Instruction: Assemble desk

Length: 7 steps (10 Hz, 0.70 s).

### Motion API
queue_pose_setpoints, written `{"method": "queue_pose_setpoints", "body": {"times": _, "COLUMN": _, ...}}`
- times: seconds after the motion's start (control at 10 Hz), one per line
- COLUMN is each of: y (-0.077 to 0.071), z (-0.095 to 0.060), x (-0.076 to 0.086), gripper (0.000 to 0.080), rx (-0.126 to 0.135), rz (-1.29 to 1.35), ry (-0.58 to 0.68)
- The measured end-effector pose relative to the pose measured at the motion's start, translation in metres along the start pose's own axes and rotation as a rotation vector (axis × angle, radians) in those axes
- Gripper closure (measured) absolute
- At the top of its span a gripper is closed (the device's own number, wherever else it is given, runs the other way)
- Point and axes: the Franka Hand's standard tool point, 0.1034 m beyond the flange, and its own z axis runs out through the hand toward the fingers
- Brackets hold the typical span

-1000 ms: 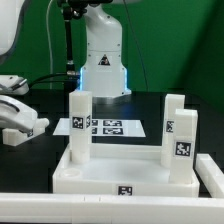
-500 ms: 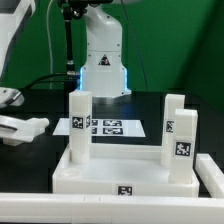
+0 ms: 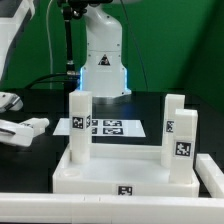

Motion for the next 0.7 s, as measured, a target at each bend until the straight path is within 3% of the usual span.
{"method": "queue_pose_setpoints", "body": {"times": 0.1, "y": 0.0, "z": 0.0, "x": 0.0, "gripper": 0.0511, "rx": 0.0, "rz": 0.0, "ry": 0.001}}
{"method": "queue_pose_setpoints", "body": {"times": 0.4, "y": -0.006, "z": -0.007, "x": -0.004, "gripper": 0.0511, "rx": -0.004, "rz": -0.006, "ry": 0.013}}
{"method": "queue_pose_setpoints", "body": {"times": 0.7, "y": -0.029, "z": -0.039, "x": -0.026, "gripper": 0.0511, "rx": -0.016, "rz": -0.03, "ry": 0.069}}
